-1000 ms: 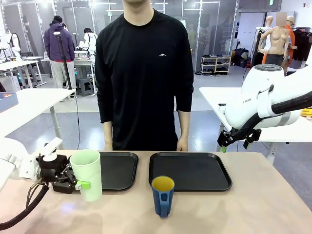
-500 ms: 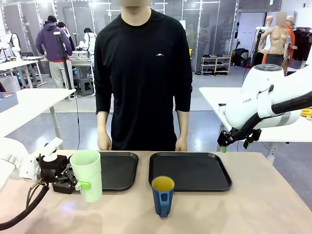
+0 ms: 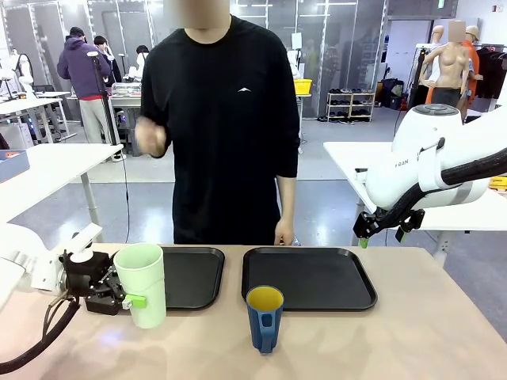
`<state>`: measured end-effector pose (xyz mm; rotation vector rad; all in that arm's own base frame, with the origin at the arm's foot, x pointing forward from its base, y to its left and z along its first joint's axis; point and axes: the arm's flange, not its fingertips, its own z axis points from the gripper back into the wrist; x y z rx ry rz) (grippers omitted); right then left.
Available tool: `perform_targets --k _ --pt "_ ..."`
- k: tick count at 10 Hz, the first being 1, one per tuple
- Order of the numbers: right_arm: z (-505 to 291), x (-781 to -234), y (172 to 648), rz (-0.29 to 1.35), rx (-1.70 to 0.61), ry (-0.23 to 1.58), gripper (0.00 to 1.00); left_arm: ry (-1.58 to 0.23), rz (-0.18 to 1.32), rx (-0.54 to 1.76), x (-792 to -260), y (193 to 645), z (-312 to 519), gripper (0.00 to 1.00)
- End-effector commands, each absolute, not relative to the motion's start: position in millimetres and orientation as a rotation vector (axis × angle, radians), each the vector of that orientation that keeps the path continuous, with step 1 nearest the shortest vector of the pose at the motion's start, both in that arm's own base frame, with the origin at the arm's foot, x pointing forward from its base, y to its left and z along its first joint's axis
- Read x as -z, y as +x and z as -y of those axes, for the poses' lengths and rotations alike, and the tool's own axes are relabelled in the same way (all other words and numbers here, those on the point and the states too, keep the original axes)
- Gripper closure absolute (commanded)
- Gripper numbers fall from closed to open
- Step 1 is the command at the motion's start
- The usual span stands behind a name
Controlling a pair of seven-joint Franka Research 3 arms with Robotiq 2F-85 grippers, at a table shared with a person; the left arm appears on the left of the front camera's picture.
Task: Sort and store the cups by type.
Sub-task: Place the picked Reusable plastic cup into the Flat Tray indicated by the person.
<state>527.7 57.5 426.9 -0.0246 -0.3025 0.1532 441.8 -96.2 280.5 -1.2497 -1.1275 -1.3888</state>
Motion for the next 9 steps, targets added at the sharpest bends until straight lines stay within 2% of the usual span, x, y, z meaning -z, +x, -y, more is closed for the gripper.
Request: perform_targets --k 1,6,7,9 --pt "-58.0 -427.7 527.5 0.304 -0.154 -0.025 0.0 -1.259 1.125 1.404 -281.8 441.2 95.8 0.28" --pt "-58.0 -427.7 527.5 0.304 -0.154 -0.025 0.0 -1.259 1.125 1.404 -281.8 441.2 95.8 0.28" --pt "-58.0 -427.7 527.5 0.304 -0.154 -0.025 0.0 -1.25 1.127 1.389 -280.5 441.8 96.2 0.15" --pt "-58.0 -427.7 527.5 0.304 -0.154 -0.025 0.0 -1.241 1.156 1.359 -273.2 473.2 92.2 0.15"
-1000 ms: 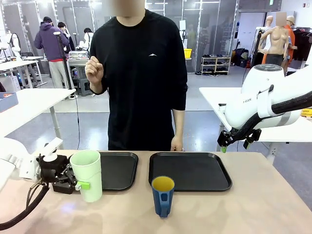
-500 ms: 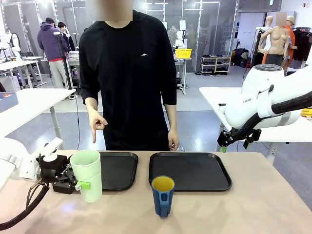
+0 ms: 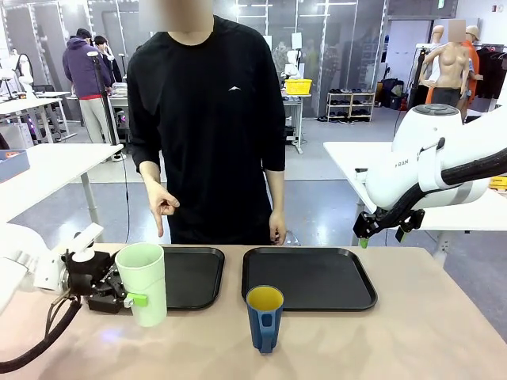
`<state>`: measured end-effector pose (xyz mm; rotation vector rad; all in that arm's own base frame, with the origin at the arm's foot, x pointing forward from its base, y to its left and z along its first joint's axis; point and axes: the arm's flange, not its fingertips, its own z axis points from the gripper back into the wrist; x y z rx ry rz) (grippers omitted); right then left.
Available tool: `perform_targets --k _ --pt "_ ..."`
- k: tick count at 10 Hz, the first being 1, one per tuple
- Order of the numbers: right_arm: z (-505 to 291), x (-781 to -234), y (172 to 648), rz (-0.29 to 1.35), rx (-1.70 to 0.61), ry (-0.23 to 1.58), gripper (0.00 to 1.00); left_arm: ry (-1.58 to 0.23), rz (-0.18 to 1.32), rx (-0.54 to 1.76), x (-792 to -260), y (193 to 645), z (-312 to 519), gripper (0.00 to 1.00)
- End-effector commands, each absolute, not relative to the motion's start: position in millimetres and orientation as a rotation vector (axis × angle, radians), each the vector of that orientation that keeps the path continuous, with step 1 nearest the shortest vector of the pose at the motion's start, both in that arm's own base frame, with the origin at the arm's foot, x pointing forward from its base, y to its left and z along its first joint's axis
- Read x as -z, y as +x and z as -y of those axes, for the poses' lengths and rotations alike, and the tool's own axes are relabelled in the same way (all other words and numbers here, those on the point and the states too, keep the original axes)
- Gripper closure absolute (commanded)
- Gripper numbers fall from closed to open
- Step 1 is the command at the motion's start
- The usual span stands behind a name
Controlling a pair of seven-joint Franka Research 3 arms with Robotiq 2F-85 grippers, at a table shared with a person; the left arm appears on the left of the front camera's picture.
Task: Sort and store the cups by type.
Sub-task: Place the picked Reusable plastic cup into the Flat Tray indicated by the person.
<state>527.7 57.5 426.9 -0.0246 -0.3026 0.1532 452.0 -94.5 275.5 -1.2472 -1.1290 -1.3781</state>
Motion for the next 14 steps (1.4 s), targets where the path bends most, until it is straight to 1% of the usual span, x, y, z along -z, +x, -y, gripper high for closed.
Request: perform_targets --k 1,3,6,9,14 --pt "-58.0 -427.7 527.5 0.304 -0.154 -0.025 0.0 -1.239 1.182 1.368 -272.5 500.1 86.5 0.15" --pt "-58.0 -427.7 527.5 0.304 -0.154 -0.025 0.0 -1.234 1.21 1.368 -272.1 551.6 76.5 0.15" --pt "-58.0 -427.7 527.5 0.304 -0.154 -0.025 0.0 -1.245 1.209 1.385 -279.6 594.1 70.0 0.15" --pt "-58.0 -427.7 527.5 0.304 -0.154 -0.025 0.0 -1.229 1.212 1.386 -285.9 600.9 66.5 0.15" --pt "-58.0 -427.7 527.5 0.304 -0.154 -0.025 0.0 -1.249 1.202 1.387 -267.0 618.4 59.7 0.15"
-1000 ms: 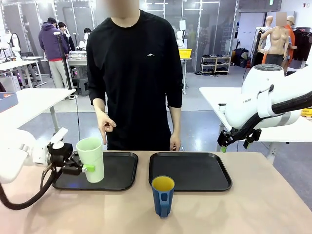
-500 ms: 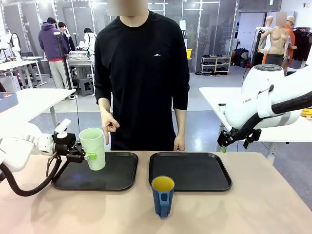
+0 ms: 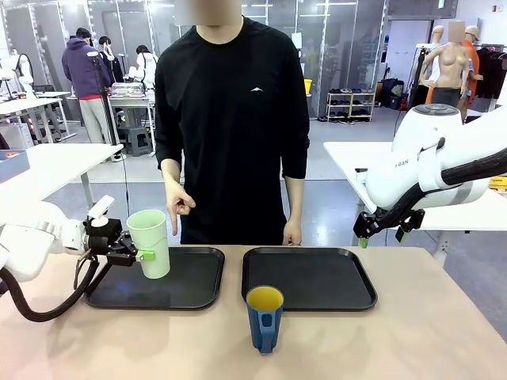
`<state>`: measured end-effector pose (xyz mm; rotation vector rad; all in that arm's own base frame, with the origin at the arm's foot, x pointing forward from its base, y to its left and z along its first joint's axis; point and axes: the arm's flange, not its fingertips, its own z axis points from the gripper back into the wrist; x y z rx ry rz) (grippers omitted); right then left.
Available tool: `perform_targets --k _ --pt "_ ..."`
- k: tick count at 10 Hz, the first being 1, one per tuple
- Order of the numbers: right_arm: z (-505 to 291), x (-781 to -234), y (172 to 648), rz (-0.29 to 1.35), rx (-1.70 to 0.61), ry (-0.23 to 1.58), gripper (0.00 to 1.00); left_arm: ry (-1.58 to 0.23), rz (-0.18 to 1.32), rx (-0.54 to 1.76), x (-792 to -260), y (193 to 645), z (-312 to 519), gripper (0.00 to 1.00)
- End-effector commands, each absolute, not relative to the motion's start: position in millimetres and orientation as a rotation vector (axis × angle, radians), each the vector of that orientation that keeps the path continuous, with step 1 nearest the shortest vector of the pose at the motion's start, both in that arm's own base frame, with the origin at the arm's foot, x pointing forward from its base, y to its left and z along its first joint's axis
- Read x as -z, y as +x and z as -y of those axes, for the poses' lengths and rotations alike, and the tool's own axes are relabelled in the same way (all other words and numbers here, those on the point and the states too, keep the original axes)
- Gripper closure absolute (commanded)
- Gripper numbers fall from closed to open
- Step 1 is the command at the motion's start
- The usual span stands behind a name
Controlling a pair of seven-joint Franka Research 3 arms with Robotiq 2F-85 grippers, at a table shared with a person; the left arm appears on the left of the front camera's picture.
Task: Sort and store the cups by type.
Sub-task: Place the picked Reusable plastic cup into the Flat Tray indicated by the person.
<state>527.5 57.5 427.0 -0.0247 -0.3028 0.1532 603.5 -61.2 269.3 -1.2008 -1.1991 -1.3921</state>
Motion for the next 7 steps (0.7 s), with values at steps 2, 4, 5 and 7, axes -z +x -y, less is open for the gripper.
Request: perform_targets --k 2,4,5,7 --pt "-58.0 -427.7 527.5 0.304 -0.154 -0.025 0.0 -1.253 1.202 1.377 -254.9 627.7 58.3 0.15" --pt "-58.0 -427.7 527.5 0.304 -0.154 -0.025 0.0 -1.242 1.196 1.384 -244.8 634.6 56.6 0.15" --pt "-58.0 -427.7 527.5 0.304 -0.154 -0.025 0.0 -1.238 1.19 1.404 -242.2 635.4 55.6 0.15" --pt "-58.0 -427.7 527.5 0.304 -0.154 -0.025 0.0 -1.252 1.176 1.419 -235.9 637.6 55.6 0.15"
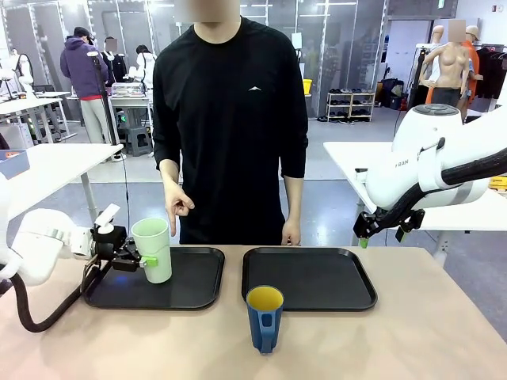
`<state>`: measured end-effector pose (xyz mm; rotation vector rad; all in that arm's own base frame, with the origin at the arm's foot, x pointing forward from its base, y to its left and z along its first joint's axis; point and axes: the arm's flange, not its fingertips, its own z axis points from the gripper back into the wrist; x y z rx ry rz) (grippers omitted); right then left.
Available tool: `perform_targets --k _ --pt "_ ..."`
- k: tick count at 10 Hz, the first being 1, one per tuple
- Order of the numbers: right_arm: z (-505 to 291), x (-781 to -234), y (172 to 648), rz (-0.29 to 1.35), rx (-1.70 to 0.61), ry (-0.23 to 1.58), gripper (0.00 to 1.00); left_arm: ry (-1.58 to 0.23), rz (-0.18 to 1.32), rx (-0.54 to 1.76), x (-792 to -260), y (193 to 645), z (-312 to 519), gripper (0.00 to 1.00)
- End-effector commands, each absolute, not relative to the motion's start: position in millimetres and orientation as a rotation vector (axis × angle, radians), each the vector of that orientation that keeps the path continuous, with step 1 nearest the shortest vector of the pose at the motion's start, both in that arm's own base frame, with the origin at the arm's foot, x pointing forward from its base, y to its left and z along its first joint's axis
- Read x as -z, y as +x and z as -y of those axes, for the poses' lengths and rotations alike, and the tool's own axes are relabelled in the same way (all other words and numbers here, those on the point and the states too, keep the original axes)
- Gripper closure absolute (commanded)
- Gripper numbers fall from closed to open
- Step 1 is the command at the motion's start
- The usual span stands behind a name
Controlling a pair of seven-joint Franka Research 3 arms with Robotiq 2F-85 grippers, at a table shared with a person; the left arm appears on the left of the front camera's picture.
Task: Sort and store the cups by type.
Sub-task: Place the picked Reusable plastic cup into the Flat Tray indicated by the person.
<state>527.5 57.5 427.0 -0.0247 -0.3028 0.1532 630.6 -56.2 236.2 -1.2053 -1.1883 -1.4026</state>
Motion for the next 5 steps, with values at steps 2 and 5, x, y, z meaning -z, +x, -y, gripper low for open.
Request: perform_targets --k 2,5 --pt "-58.0 -427.7 527.5 0.304 -0.154 -0.025 0.0 -1.261 1.171 1.441 -228.2 639.4 54.4 0.15" --pt "-58.0 -427.7 527.5 0.304 -0.154 -0.025 0.0 -1.262 1.173 1.443 -224.4 639.4 51.9 0.15"
